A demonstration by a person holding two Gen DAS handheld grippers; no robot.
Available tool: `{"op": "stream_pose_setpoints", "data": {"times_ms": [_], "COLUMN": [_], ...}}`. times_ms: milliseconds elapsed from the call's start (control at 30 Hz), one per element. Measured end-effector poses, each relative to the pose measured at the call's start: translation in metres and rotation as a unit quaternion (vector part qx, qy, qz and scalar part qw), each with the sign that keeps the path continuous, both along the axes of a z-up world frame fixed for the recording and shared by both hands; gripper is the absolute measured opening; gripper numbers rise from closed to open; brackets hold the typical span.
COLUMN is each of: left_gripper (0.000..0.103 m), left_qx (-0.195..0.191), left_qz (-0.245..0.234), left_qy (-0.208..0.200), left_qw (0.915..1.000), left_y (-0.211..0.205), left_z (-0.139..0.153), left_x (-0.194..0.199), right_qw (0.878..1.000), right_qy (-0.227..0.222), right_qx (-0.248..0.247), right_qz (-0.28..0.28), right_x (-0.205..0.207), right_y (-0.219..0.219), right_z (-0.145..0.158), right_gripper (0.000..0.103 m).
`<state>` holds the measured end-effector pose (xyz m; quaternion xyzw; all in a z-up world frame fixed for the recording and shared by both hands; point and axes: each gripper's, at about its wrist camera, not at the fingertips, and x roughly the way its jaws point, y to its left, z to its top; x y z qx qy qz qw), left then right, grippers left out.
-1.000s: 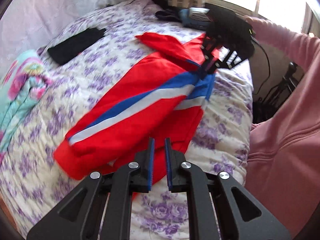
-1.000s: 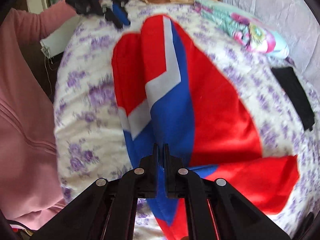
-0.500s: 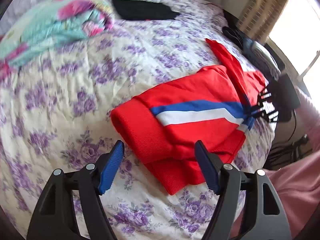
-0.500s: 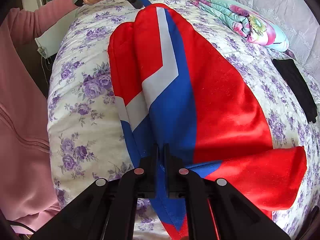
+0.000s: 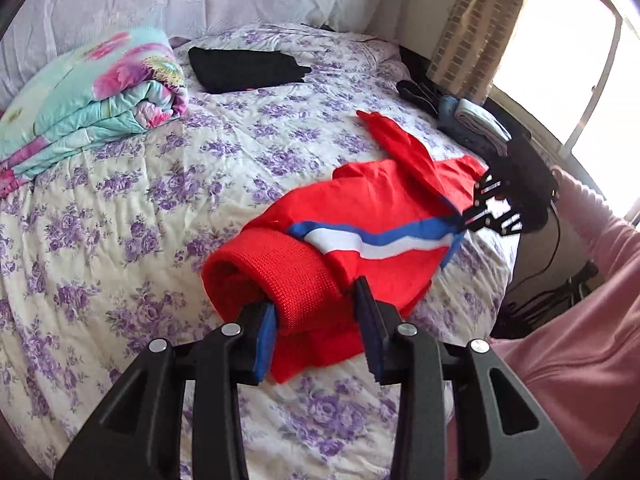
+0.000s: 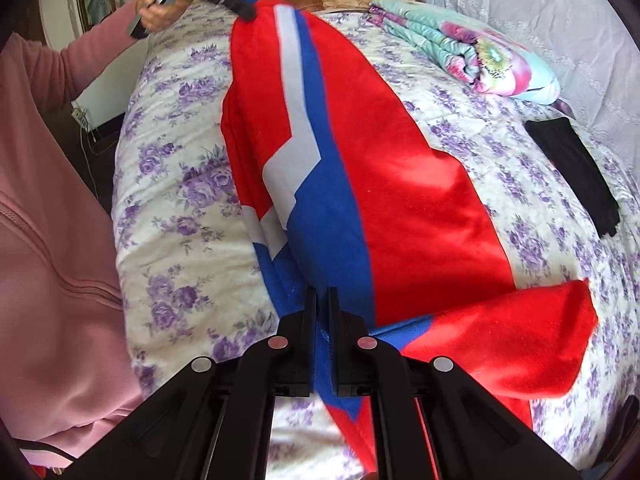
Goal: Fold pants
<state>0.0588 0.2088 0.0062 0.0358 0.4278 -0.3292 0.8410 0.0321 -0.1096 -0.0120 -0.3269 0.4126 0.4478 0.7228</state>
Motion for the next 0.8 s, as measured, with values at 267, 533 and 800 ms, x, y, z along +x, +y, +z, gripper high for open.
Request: {"op": "stream_pose_setpoints", "data": {"times_ms": [267,533,800], "left_gripper": [0.044,0.077,0.085], "left_qx": [0.009,0.082,0.070], "left_qz": [0.032,0.096,-0.059], "left_qy": [0.054,-0.056,-0.033], "left_qw": [0.9980,0.9904,0.9952], "left_y": [0.007,0.005,-0.097], "left_z": [-0.076,-0.002,-0.038], "left_x": [-0.001,-0.029,-0.004], "right_qw": [1.000,0.979,0.875], "right_qy": [-0.001,-0.017,-0.060], "right_qx": [-0.020,0.108,0.089], "right_qz": [-0.005,-0.172,-0.472], "right_x": [-0.008,0.013,0.110], "right_y": [0.003,-0.046,-0.100], "right_z": [-0.036,0.024,0.045], "right_gripper": [0.009,0.078,0.093]}}
